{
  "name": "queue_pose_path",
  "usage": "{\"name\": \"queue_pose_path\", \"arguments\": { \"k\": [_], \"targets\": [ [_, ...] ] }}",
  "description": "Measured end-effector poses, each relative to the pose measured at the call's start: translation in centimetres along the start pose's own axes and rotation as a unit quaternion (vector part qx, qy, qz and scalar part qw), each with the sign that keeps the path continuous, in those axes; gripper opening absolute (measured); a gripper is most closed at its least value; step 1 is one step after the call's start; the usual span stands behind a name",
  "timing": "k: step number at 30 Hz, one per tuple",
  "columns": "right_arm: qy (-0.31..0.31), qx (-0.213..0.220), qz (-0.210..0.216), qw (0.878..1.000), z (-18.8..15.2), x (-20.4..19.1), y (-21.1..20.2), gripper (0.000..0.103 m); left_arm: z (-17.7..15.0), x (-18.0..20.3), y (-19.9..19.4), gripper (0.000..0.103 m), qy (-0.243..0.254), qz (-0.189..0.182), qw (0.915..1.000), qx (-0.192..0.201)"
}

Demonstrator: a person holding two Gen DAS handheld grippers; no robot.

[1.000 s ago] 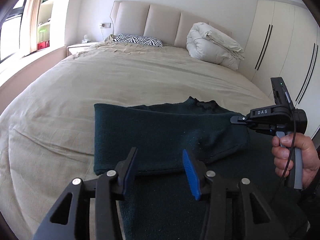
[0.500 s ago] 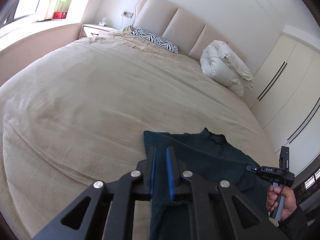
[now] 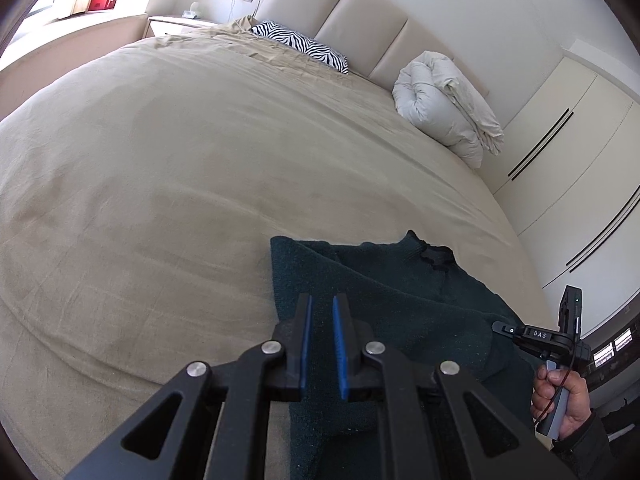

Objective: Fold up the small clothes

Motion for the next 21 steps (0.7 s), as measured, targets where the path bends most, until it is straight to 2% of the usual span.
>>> {"name": "queue_pose_path", "arguments": {
  "k": [9,17,21],
  "targets": [
    [-0.036,0.01,-0.019,0.999,0.6,-1.2,-0.1,0.006,-0.1,-0.1,1.1,0.012,-0.006,-0.011,0.9999,-0.007],
    [-0.073,0.046,-0.028,0.996,1.6,-3.0,-2.1,0.006,-0.6,0.0,2.2,0.012,-0.002,-0.009,0.9998,-0.015],
    [-0.063,0.013,-0.038,0.997,0.7,-1.8,-0.2,0.007,-0.6,-0.1,2.5,0.012,-0.004,-0.01,0.9998,-0.018]
  ]
}}
Point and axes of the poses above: each gripper's, at about its wrist camera, not at the fingertips, and y roughly the way its jaws point, x to its right, z to its top, the point moved 8 cm from there along y, roughly the way its jaws point, and after that the axes turned 4 degrees about -z, right-handed, at the moved point
